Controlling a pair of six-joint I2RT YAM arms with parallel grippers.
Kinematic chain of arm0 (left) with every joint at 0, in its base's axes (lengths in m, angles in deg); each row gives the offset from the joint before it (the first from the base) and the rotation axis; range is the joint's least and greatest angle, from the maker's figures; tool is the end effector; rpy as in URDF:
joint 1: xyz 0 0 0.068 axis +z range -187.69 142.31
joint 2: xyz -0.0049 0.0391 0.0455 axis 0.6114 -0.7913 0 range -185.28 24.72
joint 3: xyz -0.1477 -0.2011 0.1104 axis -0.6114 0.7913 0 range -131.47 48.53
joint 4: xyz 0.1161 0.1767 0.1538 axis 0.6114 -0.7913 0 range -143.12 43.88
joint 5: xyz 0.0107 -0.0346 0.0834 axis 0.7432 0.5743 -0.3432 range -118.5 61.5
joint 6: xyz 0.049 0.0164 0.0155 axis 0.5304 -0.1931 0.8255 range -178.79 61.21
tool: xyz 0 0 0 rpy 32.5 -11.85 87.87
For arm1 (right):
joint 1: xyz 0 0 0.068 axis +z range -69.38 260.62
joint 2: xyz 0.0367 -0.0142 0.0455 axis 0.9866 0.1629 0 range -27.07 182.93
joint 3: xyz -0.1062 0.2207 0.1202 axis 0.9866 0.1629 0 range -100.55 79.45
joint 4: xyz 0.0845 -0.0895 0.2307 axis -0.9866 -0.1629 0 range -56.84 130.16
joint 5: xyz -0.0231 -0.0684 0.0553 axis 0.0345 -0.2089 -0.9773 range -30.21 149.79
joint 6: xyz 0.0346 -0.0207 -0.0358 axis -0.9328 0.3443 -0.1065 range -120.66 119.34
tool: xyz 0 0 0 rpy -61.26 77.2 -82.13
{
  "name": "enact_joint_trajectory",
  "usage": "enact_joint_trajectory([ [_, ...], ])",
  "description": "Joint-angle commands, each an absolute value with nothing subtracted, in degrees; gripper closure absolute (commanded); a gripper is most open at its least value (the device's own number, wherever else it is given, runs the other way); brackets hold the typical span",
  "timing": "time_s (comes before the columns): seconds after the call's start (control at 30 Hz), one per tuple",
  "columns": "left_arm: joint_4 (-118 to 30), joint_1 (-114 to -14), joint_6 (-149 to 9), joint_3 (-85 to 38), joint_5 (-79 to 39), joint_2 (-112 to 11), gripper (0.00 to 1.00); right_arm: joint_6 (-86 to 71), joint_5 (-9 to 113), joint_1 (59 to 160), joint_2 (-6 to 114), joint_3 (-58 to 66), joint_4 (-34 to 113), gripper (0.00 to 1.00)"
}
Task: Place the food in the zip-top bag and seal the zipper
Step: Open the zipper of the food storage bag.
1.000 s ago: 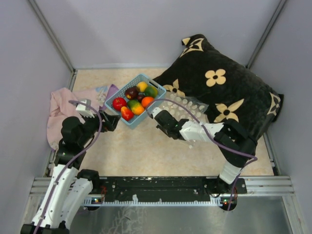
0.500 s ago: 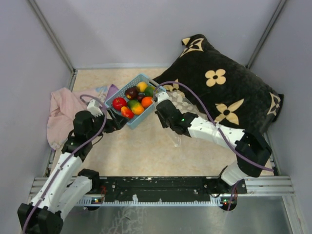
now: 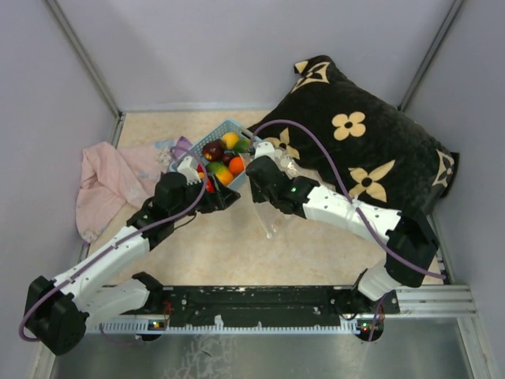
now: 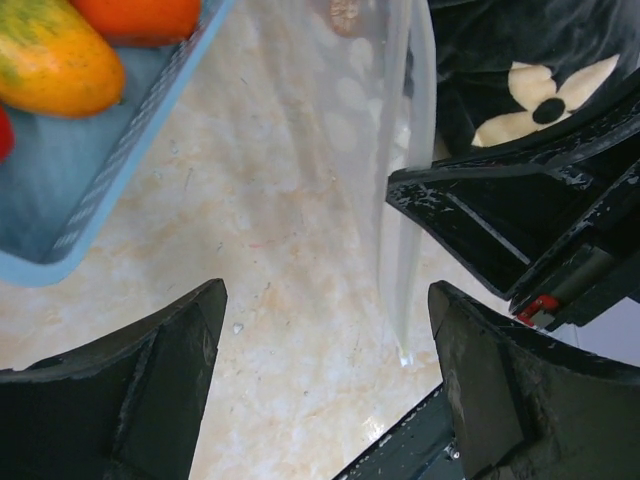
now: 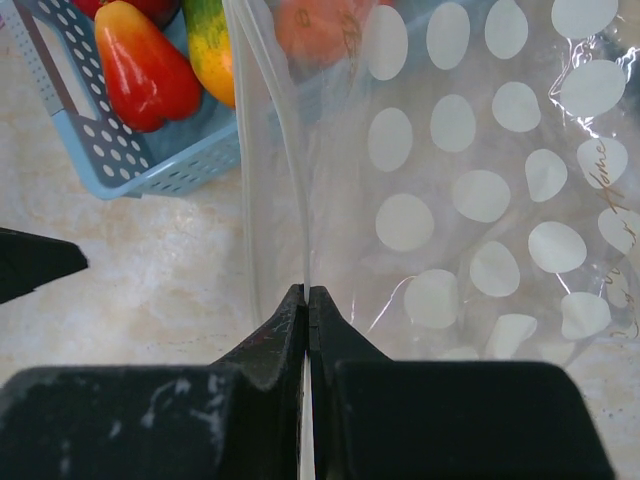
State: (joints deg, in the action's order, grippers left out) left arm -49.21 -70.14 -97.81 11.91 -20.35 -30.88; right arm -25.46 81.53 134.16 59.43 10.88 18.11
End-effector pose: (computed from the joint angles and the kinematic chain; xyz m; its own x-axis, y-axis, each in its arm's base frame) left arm 0.1857 -0.1240 0.2674 -0.6506 -0.3249 -0.6864 0.2992 0.7211 -0.6249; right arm 0.2113 0.2636 0.2899 -0.5892 -0.1418 -0.7954 -0.3648 0.9251 0.1054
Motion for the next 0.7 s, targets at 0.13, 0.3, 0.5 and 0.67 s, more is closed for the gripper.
enact_joint_trajectory([
  [0.13, -42.87, -76.97, -97.45, 5.73, -28.67, -37.19, 0.13, -30.13, 79.49, 135.16, 56.75, 7.78, 19.48, 1.0],
  [0.3, -43.03, -77.94, -96.89, 4.64, -33.78, -40.36, 0.15, -30.3, 78.29, 135.23, 55.63, 8.17, 20.91, 1.0],
  [0.5, -43.8, -77.95, -95.59, 3.78, -34.35, -44.68, 0.24, -30.2, 77.61, 135.25, 54.39, 9.01, 22.53, 1.0],
  [0.67, -43.71, -77.95, -95.33, 4.87, -35.63, -44.94, 0.28, -30.2, 77.22, 135.2, 53.76, 9.59, 22.68, 1.0],
])
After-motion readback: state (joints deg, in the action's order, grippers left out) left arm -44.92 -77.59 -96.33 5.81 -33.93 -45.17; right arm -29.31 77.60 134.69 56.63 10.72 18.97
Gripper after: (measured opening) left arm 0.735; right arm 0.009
